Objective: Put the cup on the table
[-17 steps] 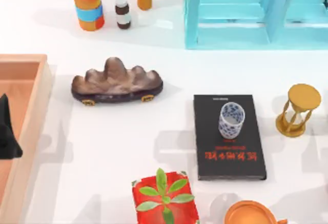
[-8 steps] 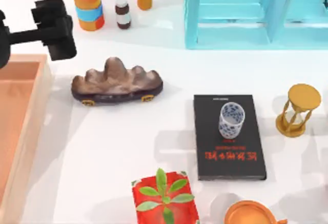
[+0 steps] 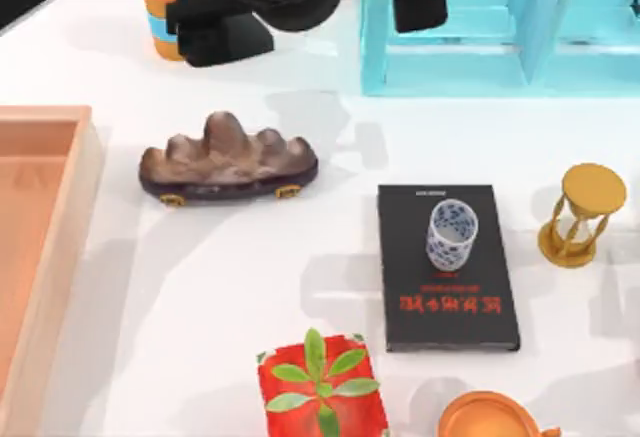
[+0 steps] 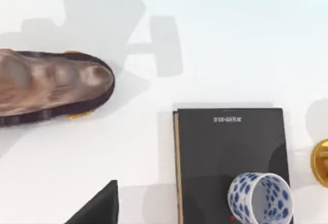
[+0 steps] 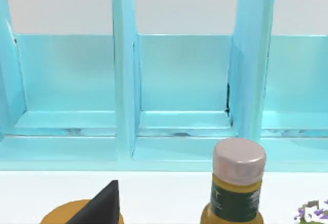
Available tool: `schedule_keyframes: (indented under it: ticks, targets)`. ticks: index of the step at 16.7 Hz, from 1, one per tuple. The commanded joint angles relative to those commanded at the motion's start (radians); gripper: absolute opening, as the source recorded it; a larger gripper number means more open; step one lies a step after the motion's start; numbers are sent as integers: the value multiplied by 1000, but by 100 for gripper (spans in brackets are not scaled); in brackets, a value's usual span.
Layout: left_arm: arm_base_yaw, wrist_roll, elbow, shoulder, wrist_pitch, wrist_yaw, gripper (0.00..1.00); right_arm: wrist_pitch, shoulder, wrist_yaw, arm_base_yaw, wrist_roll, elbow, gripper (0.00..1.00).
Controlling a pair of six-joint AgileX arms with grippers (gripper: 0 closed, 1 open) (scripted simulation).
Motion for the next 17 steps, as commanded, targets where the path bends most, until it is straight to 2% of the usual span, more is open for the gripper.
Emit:
schedule_keyframes:
  ticks: [5, 9, 12, 17]
  targets:
    - [-164, -164, 433, 416, -261, -43, 100, 0, 0, 0, 0, 0, 0, 100]
    - [-249, -251, 659, 637, -401, -66, 100, 0, 0, 0, 0, 0, 0, 100]
    - [-277, -281, 737, 714, -450, -74, 100, 0, 0, 0, 0, 0, 0, 100]
    - [-280, -284, 744, 721, -455, -75, 100, 0, 0, 0, 0, 0, 0, 100]
